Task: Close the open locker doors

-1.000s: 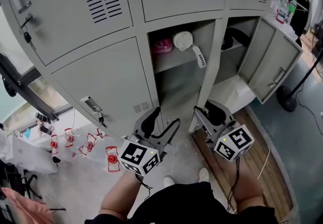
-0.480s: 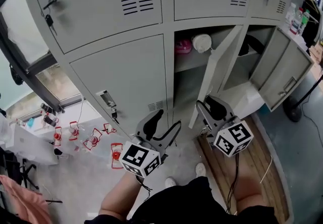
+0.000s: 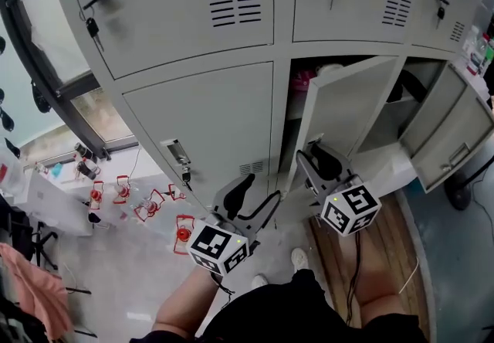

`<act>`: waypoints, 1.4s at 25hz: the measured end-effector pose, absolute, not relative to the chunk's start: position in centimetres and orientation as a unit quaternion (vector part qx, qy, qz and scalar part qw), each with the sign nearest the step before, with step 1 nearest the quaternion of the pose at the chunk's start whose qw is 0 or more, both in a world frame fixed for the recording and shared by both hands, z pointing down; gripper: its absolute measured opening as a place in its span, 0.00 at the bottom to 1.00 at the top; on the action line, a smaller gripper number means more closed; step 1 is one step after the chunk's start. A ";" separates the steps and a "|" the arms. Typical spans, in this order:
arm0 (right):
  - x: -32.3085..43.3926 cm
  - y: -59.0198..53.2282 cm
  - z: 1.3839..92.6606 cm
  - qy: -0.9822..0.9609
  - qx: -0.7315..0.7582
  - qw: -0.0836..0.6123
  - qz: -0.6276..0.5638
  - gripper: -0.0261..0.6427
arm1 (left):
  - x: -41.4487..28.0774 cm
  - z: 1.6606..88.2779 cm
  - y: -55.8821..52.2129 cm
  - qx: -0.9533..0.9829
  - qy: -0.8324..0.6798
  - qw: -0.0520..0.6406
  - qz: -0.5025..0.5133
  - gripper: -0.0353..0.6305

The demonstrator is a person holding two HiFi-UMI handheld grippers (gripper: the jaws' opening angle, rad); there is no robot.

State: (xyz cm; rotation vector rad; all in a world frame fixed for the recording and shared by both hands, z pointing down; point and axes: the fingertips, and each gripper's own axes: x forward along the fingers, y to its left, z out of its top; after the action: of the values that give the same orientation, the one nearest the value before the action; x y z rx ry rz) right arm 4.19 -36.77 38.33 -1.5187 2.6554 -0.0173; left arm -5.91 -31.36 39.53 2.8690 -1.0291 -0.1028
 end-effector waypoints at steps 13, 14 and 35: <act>2.8 -41.4 38.0 0.887 -0.459 0.046 -0.011 0.22 | -6.0 39.5 -34.0 0.923 -0.380 0.048 -0.038 0.47; 2.8 -41.6 38.0 0.888 -0.457 0.047 -0.012 0.22 | -6.0 39.5 -34.1 0.923 -0.381 0.048 -0.038 0.47; 2.3 -42.8 38.4 0.897 -0.438 0.046 -0.015 0.27 | -5.7 39.5 -35.3 0.923 -0.380 0.045 -0.033 0.47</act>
State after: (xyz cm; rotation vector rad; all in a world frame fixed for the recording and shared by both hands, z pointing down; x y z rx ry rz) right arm 2.31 -42.78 38.36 -1.3383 2.7395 -0.0448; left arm -5.75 -35.26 39.50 2.8206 -1.1626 -0.1019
